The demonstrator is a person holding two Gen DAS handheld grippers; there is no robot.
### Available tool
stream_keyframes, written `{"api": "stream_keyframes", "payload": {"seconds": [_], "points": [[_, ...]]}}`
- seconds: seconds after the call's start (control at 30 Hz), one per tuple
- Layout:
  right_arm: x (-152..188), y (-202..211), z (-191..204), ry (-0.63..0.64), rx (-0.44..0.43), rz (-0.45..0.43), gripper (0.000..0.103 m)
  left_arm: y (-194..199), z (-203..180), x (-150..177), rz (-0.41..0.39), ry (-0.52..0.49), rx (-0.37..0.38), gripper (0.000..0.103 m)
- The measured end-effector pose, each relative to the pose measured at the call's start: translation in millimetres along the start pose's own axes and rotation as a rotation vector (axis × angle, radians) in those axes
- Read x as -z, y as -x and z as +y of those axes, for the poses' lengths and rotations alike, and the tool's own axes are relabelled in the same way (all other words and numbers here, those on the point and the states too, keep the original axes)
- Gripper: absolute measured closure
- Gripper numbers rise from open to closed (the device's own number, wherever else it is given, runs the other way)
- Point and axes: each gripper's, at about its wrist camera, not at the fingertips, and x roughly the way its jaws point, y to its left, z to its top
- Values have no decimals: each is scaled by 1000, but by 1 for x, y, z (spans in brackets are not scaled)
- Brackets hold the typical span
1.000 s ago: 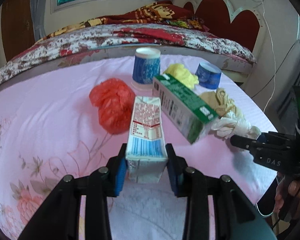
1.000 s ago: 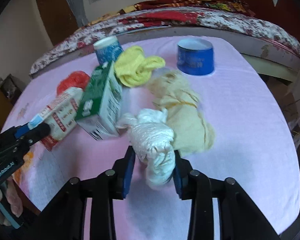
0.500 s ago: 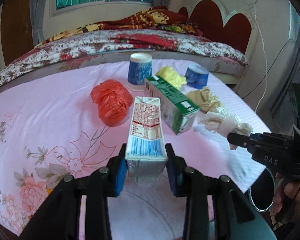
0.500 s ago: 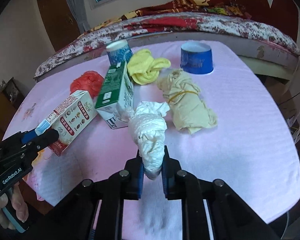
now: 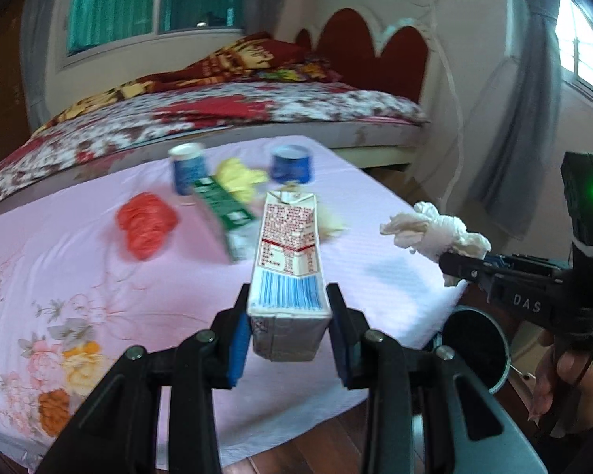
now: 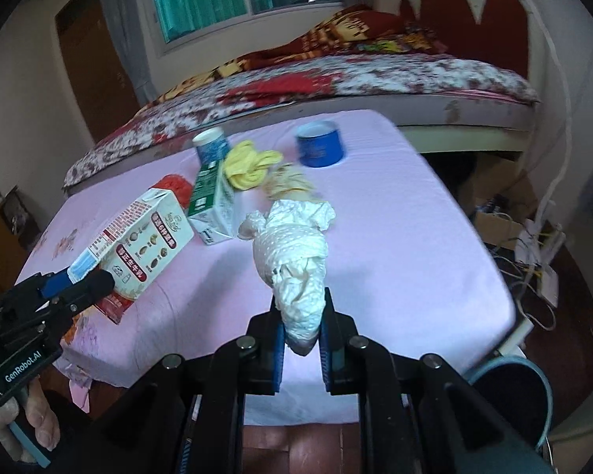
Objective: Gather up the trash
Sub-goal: 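Carry the carton and tissue over the black bin and open both tools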
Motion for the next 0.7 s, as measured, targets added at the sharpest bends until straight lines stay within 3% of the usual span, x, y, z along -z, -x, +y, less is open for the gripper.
{"api": "stream_keyframes", "payload": {"seconds": [0.33,0.7], "points": [[42,75,-85,-124,126,-40,87,-2,-96,6,13,-116,140,67],[92,115,-167,-247,245,-32,87,-22,-177,25,74,-229,255,67]]}}
